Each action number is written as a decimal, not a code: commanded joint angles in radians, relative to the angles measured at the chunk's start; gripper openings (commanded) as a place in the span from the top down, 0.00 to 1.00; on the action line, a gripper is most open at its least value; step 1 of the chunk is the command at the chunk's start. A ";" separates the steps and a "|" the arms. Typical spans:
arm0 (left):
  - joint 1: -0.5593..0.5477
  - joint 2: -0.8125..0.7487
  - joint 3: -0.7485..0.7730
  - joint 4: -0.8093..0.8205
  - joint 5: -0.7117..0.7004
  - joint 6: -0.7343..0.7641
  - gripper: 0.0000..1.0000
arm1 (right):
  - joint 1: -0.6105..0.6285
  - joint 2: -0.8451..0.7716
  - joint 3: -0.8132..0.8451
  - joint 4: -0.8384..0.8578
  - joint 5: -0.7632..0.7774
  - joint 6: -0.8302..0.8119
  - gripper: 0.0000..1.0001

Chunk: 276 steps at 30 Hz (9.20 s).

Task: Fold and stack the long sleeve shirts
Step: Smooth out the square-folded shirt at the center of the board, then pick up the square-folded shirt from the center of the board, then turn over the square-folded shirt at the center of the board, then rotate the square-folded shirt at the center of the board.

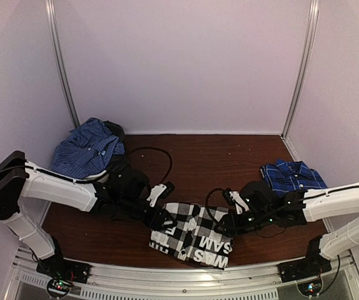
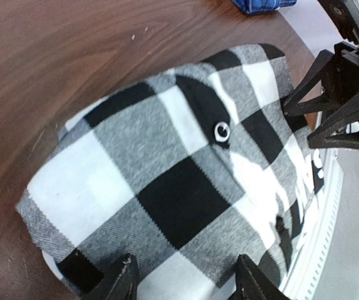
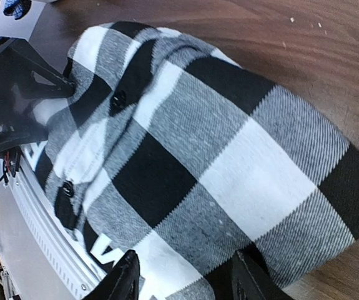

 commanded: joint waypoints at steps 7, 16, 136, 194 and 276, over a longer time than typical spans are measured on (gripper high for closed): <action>-0.038 0.081 -0.131 0.225 -0.113 -0.034 0.46 | 0.004 0.024 -0.168 0.122 -0.002 0.030 0.49; -0.038 0.084 0.017 0.126 -0.245 0.063 0.43 | 0.019 -0.080 -0.159 0.002 0.022 0.016 0.50; -0.156 -0.339 0.161 -0.337 -0.907 -0.082 0.02 | -0.371 0.386 0.795 -1.019 0.873 -0.255 0.97; -0.110 -0.376 0.095 -0.287 -0.848 -0.111 0.02 | -0.057 0.278 0.484 -0.453 0.374 -0.111 0.11; 0.004 0.053 0.007 0.130 -0.319 -0.447 0.26 | -0.462 0.263 0.123 0.097 -0.212 -0.218 0.28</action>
